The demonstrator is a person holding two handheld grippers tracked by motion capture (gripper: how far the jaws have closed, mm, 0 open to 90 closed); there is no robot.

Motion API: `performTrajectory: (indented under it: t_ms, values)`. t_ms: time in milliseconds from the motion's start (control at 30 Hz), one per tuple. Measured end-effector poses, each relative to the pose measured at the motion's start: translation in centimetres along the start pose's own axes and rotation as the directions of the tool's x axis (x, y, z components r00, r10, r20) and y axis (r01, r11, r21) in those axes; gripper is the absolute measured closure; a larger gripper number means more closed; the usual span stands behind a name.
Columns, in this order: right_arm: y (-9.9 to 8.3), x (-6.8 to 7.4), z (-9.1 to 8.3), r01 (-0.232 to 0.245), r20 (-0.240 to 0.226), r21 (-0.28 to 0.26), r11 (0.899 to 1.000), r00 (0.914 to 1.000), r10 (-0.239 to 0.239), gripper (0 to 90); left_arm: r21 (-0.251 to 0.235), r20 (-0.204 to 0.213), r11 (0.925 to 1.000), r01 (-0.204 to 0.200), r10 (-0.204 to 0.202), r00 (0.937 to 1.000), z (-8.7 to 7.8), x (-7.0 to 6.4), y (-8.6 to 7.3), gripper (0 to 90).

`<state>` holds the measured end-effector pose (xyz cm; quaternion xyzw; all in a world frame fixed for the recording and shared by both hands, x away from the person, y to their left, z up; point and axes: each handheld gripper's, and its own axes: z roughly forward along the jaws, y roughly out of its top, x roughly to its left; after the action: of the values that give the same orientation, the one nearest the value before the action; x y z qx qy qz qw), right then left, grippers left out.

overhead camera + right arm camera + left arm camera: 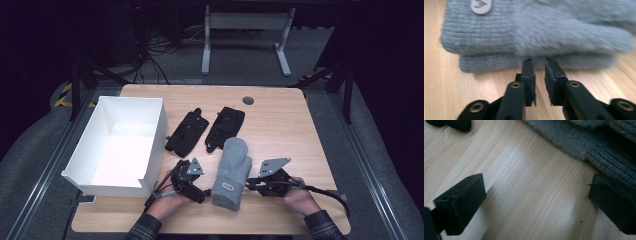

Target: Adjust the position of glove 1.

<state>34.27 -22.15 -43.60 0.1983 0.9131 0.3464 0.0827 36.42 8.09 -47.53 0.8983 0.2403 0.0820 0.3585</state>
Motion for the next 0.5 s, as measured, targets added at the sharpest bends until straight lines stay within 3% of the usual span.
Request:
performTrajectory:
  t_ms: [33,100,167,233,367,433,500]
  values:
    - [-0.3,-0.2,-0.3,-0.007,0.013,-0.02,1.0,0.9999,0.008,69.0,0.009,-0.002,0.9999,0.01,-0.01,1.0,-0.2,0.1,0.0,8.2]
    - [-0.8,-0.9,-0.8,-0.041,0.057,-0.027,0.999,0.9975,0.042,58.4,0.011,0.007,0.9991,0.042,-0.042,0.9991,-0.7,0.4,0.3,19.7]
    - [-1.5,-1.4,-1.2,-0.055,0.11,-0.057,0.997,0.992,0.061,54.5,0.004,-0.002,0.9982,0.06,-0.06,0.9982,-1.1,0.6,0.5,26.9]
    - [-2.1,-2.2,-1.4,-0.089,0.141,-0.064,0.994,0.9853,0.097,50.7,0.001,-0.004,0.9982,0.06,-0.06,0.9982,-1.5,0.5,1.0,40.9]
    - [-3.4,-3.6,-1.6,-0.154,0.183,-0.081,0.985,0.969,0.167,41.3,-0.006,0.014,0.9941,0.108,-0.108,0.9941,-2.2,0.6,2.2,65.8]
    - [-3.8,-4.1,-1.7,-0.171,0.217,-0.073,0.983,0.9589,0.183,38.4,0.002,0.028,0.9918,0.128,-0.128,0.9914,-2.4,0.8,3.0,69.9]
    - [-4.3,-4.7,-1.8,-0.191,0.248,-0.077,0.979,0.947,0.204,34.1,0.003,0.036,0.9906,0.137,-0.137,0.9899,-2.5,0.9,3.6,61.4]
